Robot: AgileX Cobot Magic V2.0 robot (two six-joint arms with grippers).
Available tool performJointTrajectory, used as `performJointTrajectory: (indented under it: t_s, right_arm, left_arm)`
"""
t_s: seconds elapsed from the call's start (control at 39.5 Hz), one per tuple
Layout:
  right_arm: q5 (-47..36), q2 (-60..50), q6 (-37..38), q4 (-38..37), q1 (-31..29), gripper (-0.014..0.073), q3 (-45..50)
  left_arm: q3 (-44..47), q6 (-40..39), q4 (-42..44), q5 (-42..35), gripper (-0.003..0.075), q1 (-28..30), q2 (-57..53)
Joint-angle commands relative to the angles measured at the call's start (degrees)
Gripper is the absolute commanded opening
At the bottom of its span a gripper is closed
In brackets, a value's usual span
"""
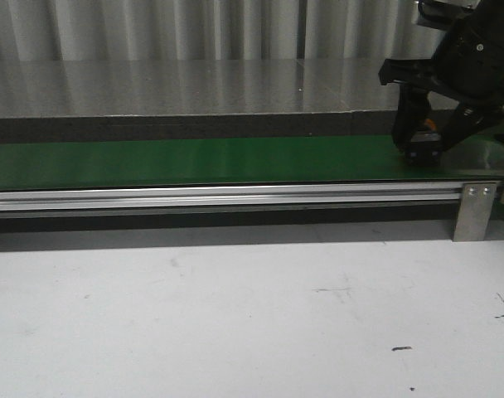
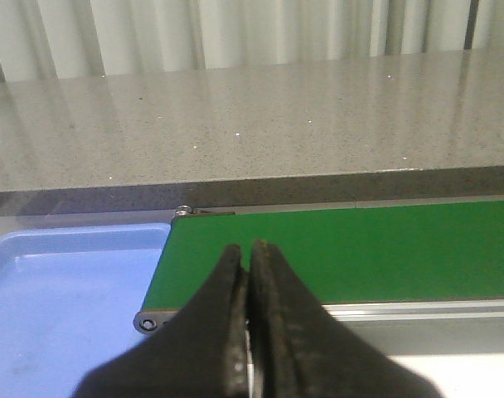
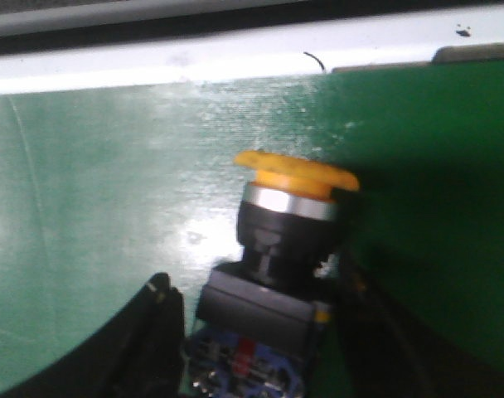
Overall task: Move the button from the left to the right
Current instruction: 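Lift the button with the right gripper and drop it into the green tray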
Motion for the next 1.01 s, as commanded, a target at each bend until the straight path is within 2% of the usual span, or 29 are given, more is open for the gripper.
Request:
performJointTrajectory:
  t_s: [0.0, 0.1, 0.4, 0.58, 0.86, 0.99]
  right_arm:
    - [-1.74, -3.01, -0.07, 0.61, -0.22, 0.0237, -1.99]
    - [-1.6, -3.15, -0.07, 0.61, -0.22, 0.0169, -2.06]
    - [0.14, -6.71, -0.07, -0.4, -2.6, 0.0165, -4.24]
    - [1.68, -8.72, -0.07, -2.46, -9.59, 0.0165, -4.83]
    - [3.27, -6.33, -0.07, -5.12, -24.78, 0.0165, -4.77]
    - [3.22, -2.62, -0.11, -5.12, -27.68, 0.0165, -4.77]
  left_arm:
    - [-1.45, -0.03, -0.58, -4.52, -0.0021, -0.39, 0.44]
    - [-1.45, -0.03, -0.58, -4.52, -0.0021, -0.39, 0.44]
    - [-1.45, -0.03, -0.58, -4.52, -0.0021, -0.39, 0.44]
    - [-1.45, -0.03, -0.58, -4.52, -0.0021, -0.39, 0.44]
    - [-1.45, -0.03, -0.58, -4.52, -0.0021, -0.39, 0.44]
    - [-1.45, -0.03, -0.58, -4.52, -0.0021, -0.39, 0.44]
